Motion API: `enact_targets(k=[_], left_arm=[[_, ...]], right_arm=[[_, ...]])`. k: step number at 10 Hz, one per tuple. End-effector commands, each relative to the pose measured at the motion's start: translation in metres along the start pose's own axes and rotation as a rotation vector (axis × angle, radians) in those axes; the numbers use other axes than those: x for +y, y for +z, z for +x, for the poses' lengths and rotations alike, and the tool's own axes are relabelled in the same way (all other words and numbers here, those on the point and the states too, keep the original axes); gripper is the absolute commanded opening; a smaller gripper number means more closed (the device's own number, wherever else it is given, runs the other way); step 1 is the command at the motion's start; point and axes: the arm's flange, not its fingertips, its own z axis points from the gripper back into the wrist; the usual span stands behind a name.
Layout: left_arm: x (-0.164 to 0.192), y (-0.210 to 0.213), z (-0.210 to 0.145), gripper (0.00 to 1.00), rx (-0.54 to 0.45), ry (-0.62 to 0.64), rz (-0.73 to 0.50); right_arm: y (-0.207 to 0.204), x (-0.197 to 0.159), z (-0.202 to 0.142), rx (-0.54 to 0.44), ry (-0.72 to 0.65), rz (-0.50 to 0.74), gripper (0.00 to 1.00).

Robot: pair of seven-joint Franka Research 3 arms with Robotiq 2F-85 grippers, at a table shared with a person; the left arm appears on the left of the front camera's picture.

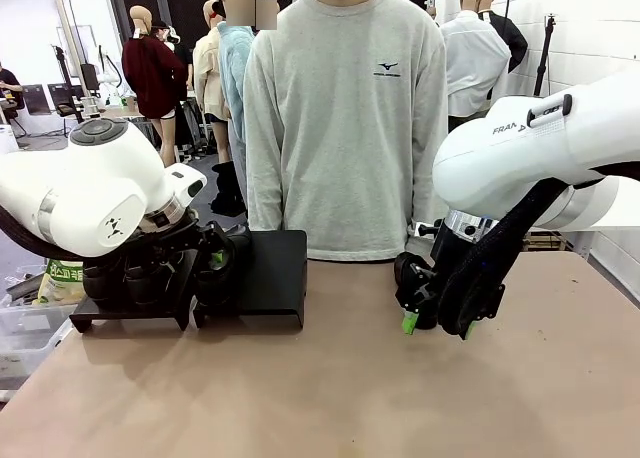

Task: Organize the shoes by placing them on the stand.
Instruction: Place the Shoe from the middle of the table onto the Shoes Stand, then pick up one Shoe and place it in the middle of the table.

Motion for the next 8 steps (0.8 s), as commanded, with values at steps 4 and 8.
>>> enact_targets(k=[4, 8], left_arm=[[0.0015, -0.0004, 0.0029, 1.00, -0.017, 0.007, -0.007], [0.0015, -0.0004, 0.0029, 1.00, -0.017, 0.007, -0.007]], right_arm=[[0.0012, 0.0006, 0.0010, 0.003, 0.005, 0.004, 1.00], [0.0012, 0.0006, 0.0010, 0.003, 0.005, 0.004, 1.00]])
